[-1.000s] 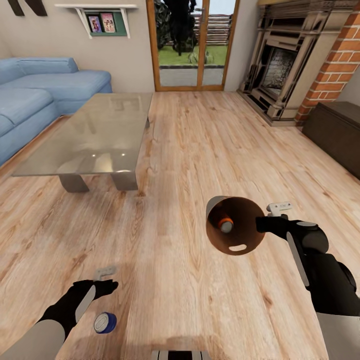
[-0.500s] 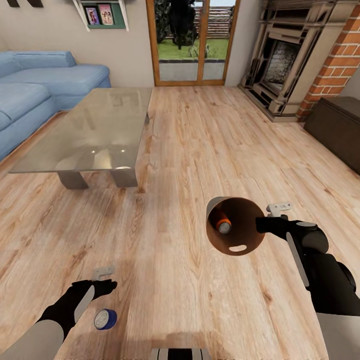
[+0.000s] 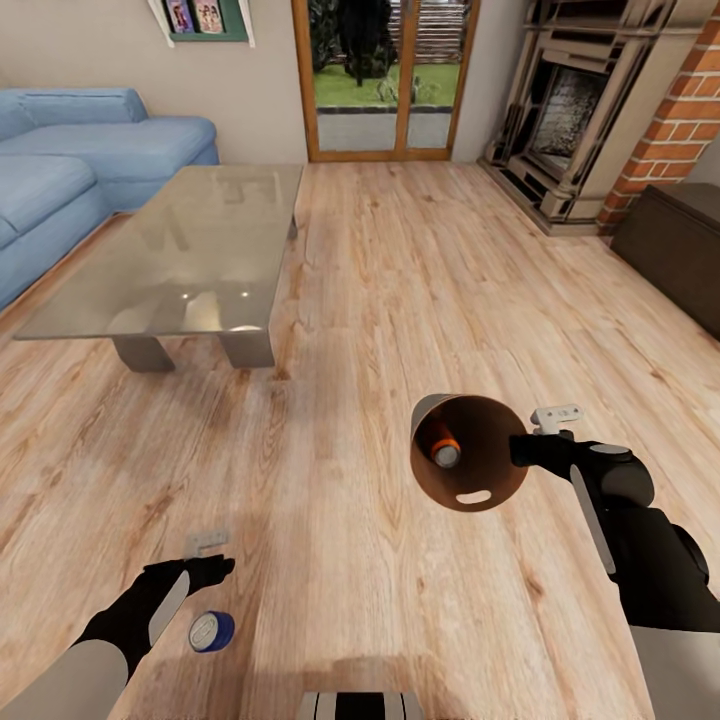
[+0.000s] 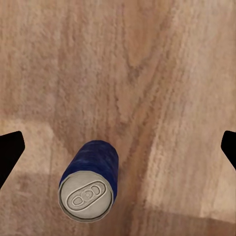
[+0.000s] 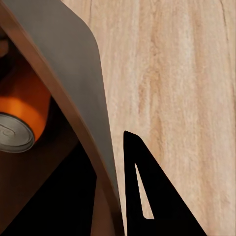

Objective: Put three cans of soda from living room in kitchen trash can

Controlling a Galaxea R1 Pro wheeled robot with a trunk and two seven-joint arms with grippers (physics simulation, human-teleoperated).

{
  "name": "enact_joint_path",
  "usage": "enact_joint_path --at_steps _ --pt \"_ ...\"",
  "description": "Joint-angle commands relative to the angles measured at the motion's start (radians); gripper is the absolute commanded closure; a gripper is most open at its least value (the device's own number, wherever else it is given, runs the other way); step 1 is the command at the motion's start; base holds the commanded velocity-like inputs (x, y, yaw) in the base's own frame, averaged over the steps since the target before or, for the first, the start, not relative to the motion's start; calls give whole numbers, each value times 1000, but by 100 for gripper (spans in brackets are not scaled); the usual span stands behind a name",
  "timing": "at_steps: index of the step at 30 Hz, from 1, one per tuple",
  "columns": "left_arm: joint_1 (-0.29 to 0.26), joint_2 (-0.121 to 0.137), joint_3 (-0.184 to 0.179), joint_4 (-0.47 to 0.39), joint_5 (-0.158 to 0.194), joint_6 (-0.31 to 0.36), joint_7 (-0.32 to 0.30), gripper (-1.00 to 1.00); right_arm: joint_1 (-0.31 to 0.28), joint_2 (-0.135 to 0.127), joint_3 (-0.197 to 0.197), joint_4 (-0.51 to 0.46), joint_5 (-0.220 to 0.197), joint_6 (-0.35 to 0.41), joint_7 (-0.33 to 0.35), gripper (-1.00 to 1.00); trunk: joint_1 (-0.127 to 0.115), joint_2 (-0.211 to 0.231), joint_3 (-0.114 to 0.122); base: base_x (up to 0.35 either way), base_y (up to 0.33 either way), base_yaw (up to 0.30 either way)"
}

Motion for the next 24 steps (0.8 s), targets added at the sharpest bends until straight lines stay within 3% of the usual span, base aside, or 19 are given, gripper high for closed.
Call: enact_joint_path --at_steps 1,10,15,24 --pt "0 0 0 0 0 -1 0 -100 0 0 0 -1 -12 1 2 100 0 0 -1 0 0 0" --pt "1 8 3 10 0 13 -2 -100 0 0 -1 -1 -11 1 2 100 0 0 -16 0 0 0" --pt "1 47 3 53 4 16 -4 -100 0 0 0 -1 -11 1 2 100 0 0 -23 0 0 0" --pt "2 61 0 69 7 0 -11 -100 0 2 33 -1 -11 1 2 100 0 0 -38 0 0 0"
